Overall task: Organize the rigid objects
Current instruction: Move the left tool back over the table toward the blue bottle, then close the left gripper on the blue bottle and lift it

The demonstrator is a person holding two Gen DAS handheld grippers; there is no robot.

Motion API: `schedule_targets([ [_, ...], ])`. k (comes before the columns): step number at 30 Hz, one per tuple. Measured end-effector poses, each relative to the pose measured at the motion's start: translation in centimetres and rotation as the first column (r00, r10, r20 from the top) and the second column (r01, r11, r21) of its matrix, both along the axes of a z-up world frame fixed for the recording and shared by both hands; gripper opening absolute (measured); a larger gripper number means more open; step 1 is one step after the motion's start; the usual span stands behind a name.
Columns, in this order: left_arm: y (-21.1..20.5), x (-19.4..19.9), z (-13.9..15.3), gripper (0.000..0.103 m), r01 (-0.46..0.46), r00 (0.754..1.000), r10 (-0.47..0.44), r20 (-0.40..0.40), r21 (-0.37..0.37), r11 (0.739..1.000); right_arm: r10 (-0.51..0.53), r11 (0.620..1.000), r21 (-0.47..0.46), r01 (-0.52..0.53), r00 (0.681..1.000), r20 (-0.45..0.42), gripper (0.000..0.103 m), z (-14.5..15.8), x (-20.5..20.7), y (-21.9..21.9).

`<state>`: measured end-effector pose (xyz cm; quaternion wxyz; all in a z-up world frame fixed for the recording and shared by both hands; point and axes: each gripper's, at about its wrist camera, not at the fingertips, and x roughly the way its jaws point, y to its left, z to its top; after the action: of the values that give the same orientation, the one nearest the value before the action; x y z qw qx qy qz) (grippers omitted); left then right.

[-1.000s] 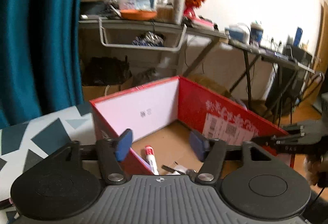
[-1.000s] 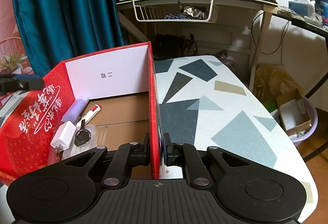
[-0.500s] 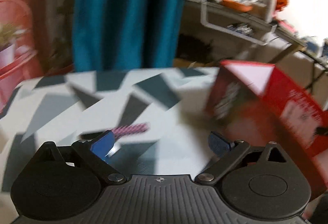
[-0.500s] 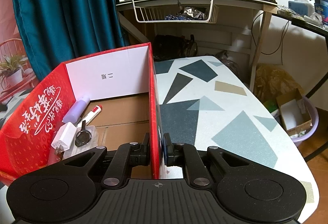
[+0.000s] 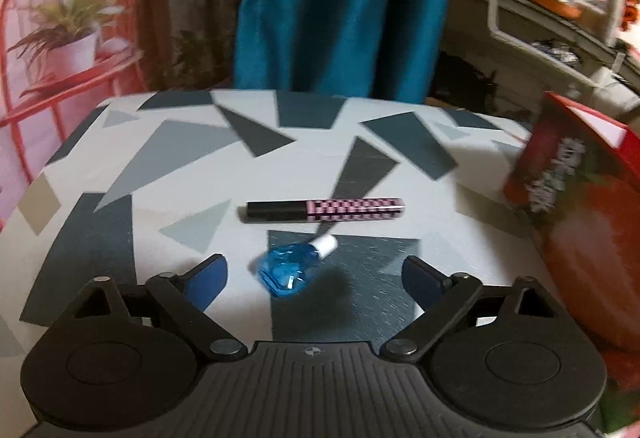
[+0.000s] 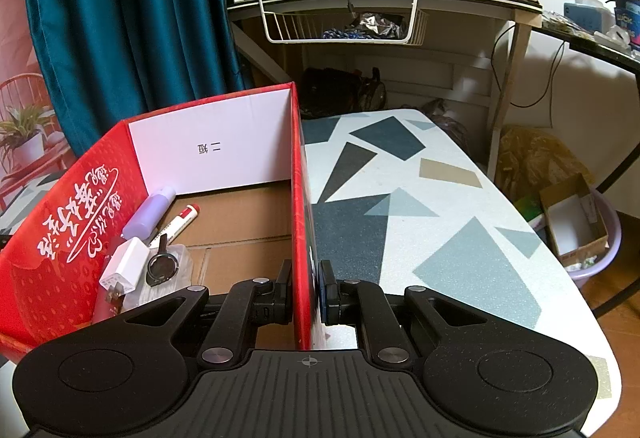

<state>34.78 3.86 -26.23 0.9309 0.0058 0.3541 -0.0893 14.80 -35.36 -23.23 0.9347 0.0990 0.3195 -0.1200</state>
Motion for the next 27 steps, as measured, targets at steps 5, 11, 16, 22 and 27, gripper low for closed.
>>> schedule_targets([
  [5,-0.1,1.4,-0.7,0.08,-0.13,0.991,0.128,-0.027,-0.06,0.99,0.001,1.0,-0.002,-0.001,1.0,-0.002,0.011,0.0,0.0,0.0],
  [11,-0.7,1.9,-1.5,0.073,-0.118,0.993,0.118,-0.017,0.024,0.993,0.005,1.0,-0.002,-0.005,1.0,0.0,0.011,0.0,0.0,0.0],
  [16,-0.7,1.3,-1.6,0.039,-0.077,0.997,0.076,0.014,0.081,0.994,0.006,1.0,-0.003,-0.006,1.0,0.001,0.011,0.1,0.0,0.1],
  [22,-0.6,0.8,-1.6,0.039,-0.049,0.999,0.049,0.005,0.059,0.997,0.006,1.0,-0.004,-0.006,1.0,0.0,0.011,0.1,0.0,0.1],
  [27,-1.9,-0.1,-1.7,0.039,0.023,1.0,-0.023,0.001,0.071,0.997,0.006,1.0,-0.003,-0.006,1.0,0.001,0.011,0.1,0.0,0.1],
])
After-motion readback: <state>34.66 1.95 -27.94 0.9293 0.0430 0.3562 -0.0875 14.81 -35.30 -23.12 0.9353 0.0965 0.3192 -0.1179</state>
